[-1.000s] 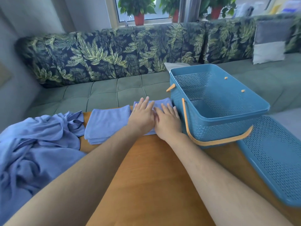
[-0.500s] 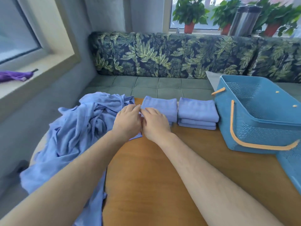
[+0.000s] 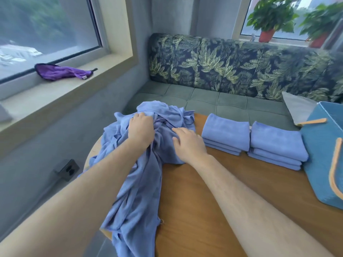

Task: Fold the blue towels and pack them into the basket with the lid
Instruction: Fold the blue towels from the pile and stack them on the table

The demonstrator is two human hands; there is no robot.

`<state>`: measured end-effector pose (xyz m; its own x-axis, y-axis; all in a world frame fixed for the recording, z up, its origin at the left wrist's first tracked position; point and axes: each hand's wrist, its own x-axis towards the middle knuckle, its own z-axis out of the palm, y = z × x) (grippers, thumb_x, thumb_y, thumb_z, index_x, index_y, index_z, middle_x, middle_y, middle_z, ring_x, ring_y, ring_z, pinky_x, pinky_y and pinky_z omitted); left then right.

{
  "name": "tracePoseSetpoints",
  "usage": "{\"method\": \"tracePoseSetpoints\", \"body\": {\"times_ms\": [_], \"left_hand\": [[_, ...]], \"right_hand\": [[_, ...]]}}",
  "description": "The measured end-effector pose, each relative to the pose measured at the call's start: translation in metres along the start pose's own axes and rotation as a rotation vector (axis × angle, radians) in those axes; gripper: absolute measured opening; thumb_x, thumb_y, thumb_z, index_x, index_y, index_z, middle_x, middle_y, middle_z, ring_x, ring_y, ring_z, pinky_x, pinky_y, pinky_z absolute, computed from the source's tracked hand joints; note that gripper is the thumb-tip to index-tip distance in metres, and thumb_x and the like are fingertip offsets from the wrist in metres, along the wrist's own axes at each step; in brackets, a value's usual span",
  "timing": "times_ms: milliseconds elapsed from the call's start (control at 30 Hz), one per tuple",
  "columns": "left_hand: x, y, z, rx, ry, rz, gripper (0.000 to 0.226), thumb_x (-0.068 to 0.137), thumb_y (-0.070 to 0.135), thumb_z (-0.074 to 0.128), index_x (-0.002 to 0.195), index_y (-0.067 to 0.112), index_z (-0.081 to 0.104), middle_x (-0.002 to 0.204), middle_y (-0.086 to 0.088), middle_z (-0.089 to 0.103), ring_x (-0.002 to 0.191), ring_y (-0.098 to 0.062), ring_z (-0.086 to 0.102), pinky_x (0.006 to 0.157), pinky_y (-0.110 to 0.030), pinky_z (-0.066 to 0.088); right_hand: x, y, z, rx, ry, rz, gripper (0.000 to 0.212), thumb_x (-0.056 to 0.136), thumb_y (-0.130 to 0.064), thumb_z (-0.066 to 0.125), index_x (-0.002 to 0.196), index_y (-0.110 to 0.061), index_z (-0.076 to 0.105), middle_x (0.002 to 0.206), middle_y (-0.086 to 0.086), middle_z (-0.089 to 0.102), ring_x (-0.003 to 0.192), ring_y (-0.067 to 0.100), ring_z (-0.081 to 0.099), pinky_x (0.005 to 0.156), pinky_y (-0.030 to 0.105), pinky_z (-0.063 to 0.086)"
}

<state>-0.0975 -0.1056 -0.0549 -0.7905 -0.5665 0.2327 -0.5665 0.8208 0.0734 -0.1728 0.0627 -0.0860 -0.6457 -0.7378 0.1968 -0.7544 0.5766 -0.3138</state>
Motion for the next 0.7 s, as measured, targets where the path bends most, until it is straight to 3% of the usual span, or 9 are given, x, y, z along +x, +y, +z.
{"method": "tracePoseSetpoints", "body": {"times_ms": [67,133,200,333,400,467,567,633,700], "left_hand": [[0.001,0.0,-0.006,-0.108,0.049,0.03,0.012,0.088,0.003,0.052,0.091,0.007,0.063,0.105,-0.014,0.062,0.103,-0.033,0.057,0.083,-0.036,0.042],[-0.004,0.004,-0.008,-0.273,0.097,0.041,0.02,0.091,0.001,0.052,0.099,0.006,0.07,0.107,-0.014,0.064,0.103,-0.033,0.058,0.084,-0.034,0.044],[-0.019,0.014,-0.011,-0.433,0.095,0.068,0.023,0.094,0.005,0.051,0.106,0.009,0.071,0.106,-0.011,0.066,0.101,-0.028,0.059,0.08,-0.024,0.036],[-0.069,0.044,-0.018,-0.772,0.021,0.135,0.018,0.09,0.003,0.053,0.099,0.013,0.064,0.095,0.0,0.072,0.089,-0.017,0.065,0.08,-0.03,0.048],[-0.088,0.052,-0.019,-0.832,-0.047,0.164,0.013,0.087,0.002,0.058,0.095,0.013,0.059,0.09,0.002,0.071,0.083,-0.011,0.064,0.077,-0.03,0.052],[-0.094,0.055,-0.021,-0.847,-0.09,0.146,0.01,0.088,0.008,0.063,0.093,0.015,0.059,0.086,0.005,0.069,0.075,-0.002,0.062,0.072,-0.023,0.051],[-0.087,0.051,-0.027,-0.839,0.004,0.053,0.004,0.089,0.013,0.061,0.091,0.015,0.063,0.086,0.005,0.069,0.076,-0.003,0.061,0.067,-0.01,0.044],[-0.075,0.047,-0.026,-0.674,0.088,0.073,0.015,0.09,0.01,0.056,0.102,0.013,0.066,0.102,0.0,0.067,0.093,-0.015,0.06,0.073,-0.013,0.039],[-0.061,0.044,-0.022,-0.408,0.083,0.104,0.034,0.089,0.011,0.055,0.121,0.017,0.062,0.124,0.0,0.058,0.113,-0.024,0.051,0.089,-0.026,0.034]], "right_hand": [[0.003,-0.001,0.001,0.057,0.041,-0.006,0.038,0.105,-0.03,0.041,0.139,-0.024,0.056,0.141,-0.004,0.058,0.128,0.025,0.05,0.099,0.037,0.039],[0.004,-0.003,-0.001,0.184,0.103,0.015,0.034,0.104,-0.026,0.042,0.128,-0.022,0.065,0.129,-0.003,0.065,0.12,0.024,0.055,0.09,0.033,0.043],[0.006,-0.008,-0.008,0.384,0.112,0.106,0.032,0.104,-0.023,0.043,0.121,-0.018,0.069,0.12,-0.002,0.07,0.112,0.019,0.058,0.08,0.027,0.039],[0.014,-0.021,-0.023,0.936,-0.045,0.415,0.04,0.098,-0.041,0.054,0.085,-0.007,0.071,0.085,0.003,0.068,0.082,0.019,0.06,0.072,0.03,0.043],[0.014,-0.022,-0.024,1.162,-0.101,0.542,0.038,0.085,-0.047,0.068,0.065,-0.015,0.064,0.068,0.005,0.063,0.068,0.023,0.061,0.07,0.035,0.047],[0.009,-0.016,-0.02,1.167,-0.055,0.529,0.034,0.081,-0.034,0.073,0.059,-0.017,0.056,0.062,0.006,0.054,0.064,0.022,0.053,0.067,0.037,0.042],[-0.005,-0.005,-0.026,1.014,0.019,0.488,0.034,0.081,-0.03,0.066,0.077,0.002,0.058,0.074,0.008,0.054,0.072,0.019,0.05,0.067,0.034,0.039],[-0.021,0.0,-0.037,0.936,0.021,0.454,0.031,0.09,-0.026,0.061,0.085,0.004,0.058,0.078,0.005,0.054,0.073,0.018,0.049,0.067,0.034,0.038],[-0.042,0.008,-0.049,0.902,-0.002,0.436,0.024,0.095,-0.022,0.056,0.084,-0.002,0.058,0.078,0.003,0.052,0.072,0.018,0.046,0.067,0.034,0.035]]}}
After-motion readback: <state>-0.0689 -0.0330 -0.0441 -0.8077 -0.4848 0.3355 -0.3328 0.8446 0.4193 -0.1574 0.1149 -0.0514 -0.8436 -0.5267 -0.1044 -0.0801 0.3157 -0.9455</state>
